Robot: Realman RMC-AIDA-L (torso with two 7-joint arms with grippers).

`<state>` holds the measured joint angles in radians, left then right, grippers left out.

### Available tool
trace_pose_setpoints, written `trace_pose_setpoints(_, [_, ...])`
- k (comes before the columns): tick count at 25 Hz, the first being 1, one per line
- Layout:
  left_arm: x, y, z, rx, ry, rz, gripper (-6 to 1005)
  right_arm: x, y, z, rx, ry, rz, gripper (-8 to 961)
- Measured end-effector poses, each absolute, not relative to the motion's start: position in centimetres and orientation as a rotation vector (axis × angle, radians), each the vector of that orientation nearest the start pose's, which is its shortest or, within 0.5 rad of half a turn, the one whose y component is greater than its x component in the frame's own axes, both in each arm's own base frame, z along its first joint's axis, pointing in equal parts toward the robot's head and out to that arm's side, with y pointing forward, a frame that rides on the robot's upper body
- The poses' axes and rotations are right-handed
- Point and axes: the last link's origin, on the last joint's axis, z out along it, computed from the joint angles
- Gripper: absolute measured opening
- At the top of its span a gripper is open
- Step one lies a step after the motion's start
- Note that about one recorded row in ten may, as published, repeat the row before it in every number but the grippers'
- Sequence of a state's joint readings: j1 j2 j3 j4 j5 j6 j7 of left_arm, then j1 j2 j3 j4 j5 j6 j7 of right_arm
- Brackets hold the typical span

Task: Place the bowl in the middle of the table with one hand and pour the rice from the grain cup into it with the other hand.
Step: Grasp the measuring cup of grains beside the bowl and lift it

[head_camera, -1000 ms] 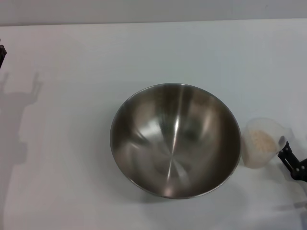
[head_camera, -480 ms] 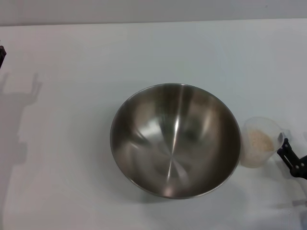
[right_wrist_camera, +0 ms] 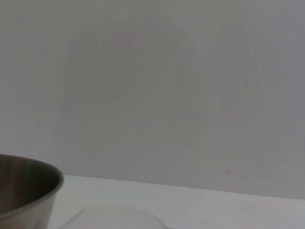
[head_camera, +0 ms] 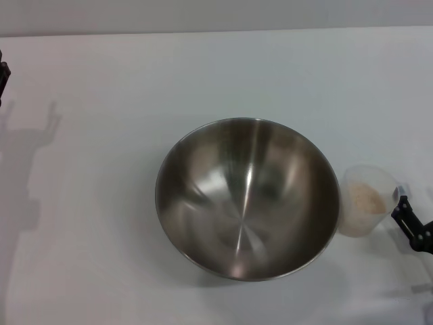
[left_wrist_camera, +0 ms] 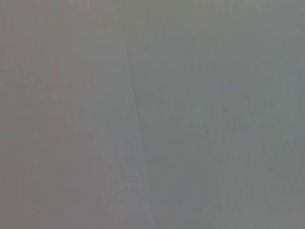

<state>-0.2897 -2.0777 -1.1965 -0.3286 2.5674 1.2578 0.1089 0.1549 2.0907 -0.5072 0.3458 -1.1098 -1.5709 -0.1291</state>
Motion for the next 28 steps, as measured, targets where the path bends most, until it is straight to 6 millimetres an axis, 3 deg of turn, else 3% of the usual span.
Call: trace_pose_setpoints(28, [-32.73, 30.99, 1.40, -1.458, -0.299, -0.614, 827, 35.37, 16.50, -5.93, -1.650, 0.546, 0.564, 817])
